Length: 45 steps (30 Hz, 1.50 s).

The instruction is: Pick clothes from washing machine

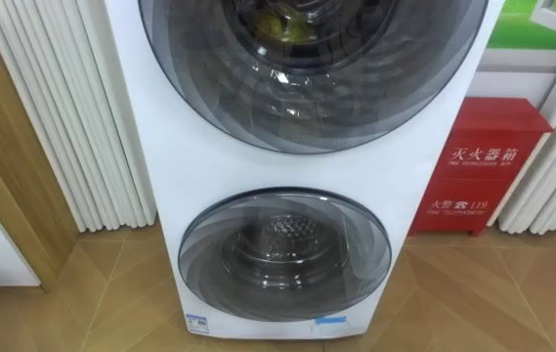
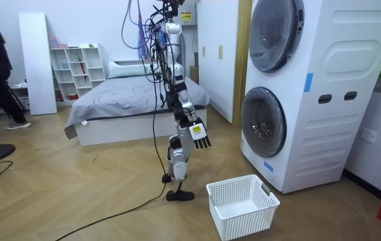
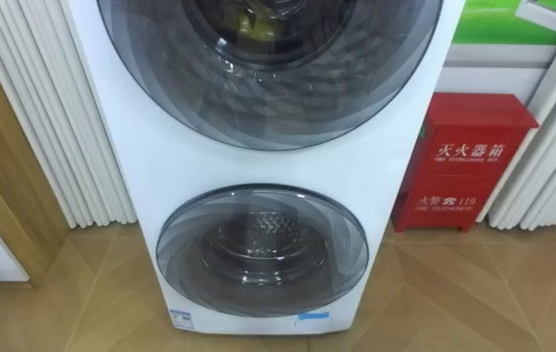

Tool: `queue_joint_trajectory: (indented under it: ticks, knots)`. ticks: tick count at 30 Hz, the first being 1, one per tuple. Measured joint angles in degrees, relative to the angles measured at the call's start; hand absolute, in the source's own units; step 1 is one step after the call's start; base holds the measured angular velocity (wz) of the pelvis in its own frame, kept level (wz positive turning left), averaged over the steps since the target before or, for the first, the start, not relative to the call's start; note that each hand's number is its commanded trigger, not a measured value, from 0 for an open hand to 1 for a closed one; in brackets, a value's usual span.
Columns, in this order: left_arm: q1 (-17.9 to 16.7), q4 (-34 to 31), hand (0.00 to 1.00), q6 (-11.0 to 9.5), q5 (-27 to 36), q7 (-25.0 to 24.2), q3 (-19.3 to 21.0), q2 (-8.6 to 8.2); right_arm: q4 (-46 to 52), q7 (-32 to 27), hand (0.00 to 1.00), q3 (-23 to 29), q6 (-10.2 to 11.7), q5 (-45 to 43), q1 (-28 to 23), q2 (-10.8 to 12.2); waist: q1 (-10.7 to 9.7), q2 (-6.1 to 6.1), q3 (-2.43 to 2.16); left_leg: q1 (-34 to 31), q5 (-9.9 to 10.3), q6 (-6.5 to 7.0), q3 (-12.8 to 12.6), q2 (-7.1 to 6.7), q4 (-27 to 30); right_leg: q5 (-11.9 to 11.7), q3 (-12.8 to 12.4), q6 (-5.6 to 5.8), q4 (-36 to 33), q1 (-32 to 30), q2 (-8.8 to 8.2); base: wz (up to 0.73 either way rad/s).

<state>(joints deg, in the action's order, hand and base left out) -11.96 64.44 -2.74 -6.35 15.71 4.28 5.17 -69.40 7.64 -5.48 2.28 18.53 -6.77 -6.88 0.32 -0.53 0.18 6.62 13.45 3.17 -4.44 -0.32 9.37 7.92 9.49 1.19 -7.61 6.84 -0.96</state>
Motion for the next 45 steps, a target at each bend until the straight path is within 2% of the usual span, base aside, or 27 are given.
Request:
queue_joint_trajectory:
  ticks: [10, 16, 19, 20, 22, 25, 27, 31, 33, 36, 41, 43, 45]
  knots:
    - [-0.1, 0.1, 0.00, 0.3, 0.0, 0.5, -0.1, -0.04, -0.7, 0.1, 0.00, -0.1, -0.4, 0.1, 0.2, 0.0, 0.2, -0.06, 0.05, 0.0, 0.0, 0.00, 0.0, 0.04, -0.1, 0.0, -0.1, 0.00, 0.0, -0.1, 0.02, 0.00]
    - [-0.3, 0.1, 0.00, 0.3, 0.1, -0.1, -0.1, -0.06, -0.7, -0.1, 0.00, 0.2, -0.6, 3.3, 0.1, 0.1, 0.1, 0.09, 0.03, 0.0, 0.0, 0.01, -0.1, -0.04, -0.1, 0.0, 0.2, 0.00, 0.0, 0.0, -0.01, 0.00]
    - [-0.3, 0.0, 0.00, 0.3, 0.1, -0.3, 0.2, -0.03, 2.1, -1.3, 0.00, 2.2, -1.9, 3.7, 0.0, -0.1, 0.1, -0.20, -0.10, 0.1, 0.0, 0.04, 0.0, 0.00, 0.0, 0.0, 0.2, 0.00, -0.1, 0.0, -0.10, -0.02]
    - [-0.3, 0.0, 0.00, 0.3, 0.1, -0.7, 0.4, -0.02, 5.1, -2.0, 0.00, 3.8, -2.2, 3.7, 0.0, -0.3, 0.1, -0.10, -0.01, 0.1, 0.0, 0.05, -0.1, -0.03, 0.0, 0.0, 0.1, 0.00, 0.0, 0.0, -0.14, -0.05]
    - [-0.2, -0.1, 0.00, 0.2, 0.0, -1.1, 1.3, 0.01, 9.5, -3.4, 0.00, 6.0, -2.1, 4.0, 0.3, -0.4, 0.2, -0.12, 0.01, 0.5, 0.0, 0.06, -0.1, -0.07, 0.0, 0.0, 0.0, 0.00, -0.1, 0.2, -0.16, -0.02]
    - [-0.1, -0.2, 0.00, 0.1, -0.1, -1.7, 2.4, 0.40, 18.3, -5.7, 0.00, 9.3, -1.8, 4.2, 2.5, -0.5, 0.1, -0.79, 0.52, 1.2, 0.0, 0.06, -0.1, -0.08, 0.0, 0.0, 0.0, 0.01, -0.1, 1.1, -0.15, 0.00]
    - [-0.2, -0.2, 0.00, -0.2, -0.6, -1.7, 2.3, 1.44, 25.4, -7.6, 0.00, 9.6, -1.6, 5.8, 5.8, -1.9, 0.3, -1.24, 0.57, 0.6, 0.0, 0.05, -0.2, -0.11, 0.1, 0.0, 0.0, 0.00, -0.2, 0.5, -0.16, 0.00]
    - [-0.9, -0.3, 0.00, 0.0, -1.4, -1.6, 2.4, 2.99, 35.6, -9.8, 0.00, 9.8, -0.5, 8.0, 9.7, -4.6, 0.5, -1.62, 0.43, 0.6, -0.1, -0.02, -0.1, -0.36, 0.2, 0.0, 0.1, -0.01, -0.1, 0.5, -0.03, 0.01]
    - [-1.2, -0.4, 0.00, 0.9, -3.3, -1.7, 2.4, 3.53, 39.9, -11.2, 0.00, 11.4, -0.4, 8.2, 11.3, -5.7, 1.3, -2.43, 0.16, 0.4, -0.1, -0.04, -0.1, -0.30, 0.3, 0.0, 0.1, 0.00, -0.1, 0.3, 0.05, 0.04]
    - [-1.7, -0.3, 0.00, 2.3, -3.5, -2.8, 2.6, 3.62, 41.9, -13.1, 0.00, 11.8, -0.3, 7.9, 15.0, -7.0, 1.7, -2.72, 0.01, 0.5, -0.1, 0.01, 0.0, -0.35, 0.3, 0.0, 0.1, 0.00, -0.1, 0.4, -0.09, 0.02]
    - [-2.0, -1.3, 0.00, 4.1, -4.6, -3.7, 2.5, 3.77, 44.1, -15.6, 0.00, 11.7, -0.3, 10.2, 20.1, -8.1, 2.0, -2.81, -0.01, 0.8, -0.1, 0.01, 0.1, -0.15, 0.3, 0.0, 0.1, 0.01, -0.1, 0.7, -0.32, 0.00]
    - [-1.9, -1.9, 0.00, 4.4, -5.4, -4.0, 2.5, 3.90, 45.8, -16.5, 0.00, 11.5, -0.4, 10.9, 21.5, -8.8, 2.7, -2.96, 0.08, 0.7, -0.1, 0.03, 0.1, -0.19, 0.3, 0.0, 0.2, 0.05, -0.1, 0.5, -0.39, 0.00]
    - [-1.8, -2.2, 0.00, 5.4, -5.7, -4.0, 2.5, 3.95, 46.2, -17.6, 0.00, 11.5, -0.4, 11.0, 24.3, -10.0, 3.0, -3.14, -0.01, 0.5, -0.2, 0.09, 0.1, -0.29, 0.3, 0.1, 0.2, 0.08, -0.1, 0.5, -0.51, 0.02]
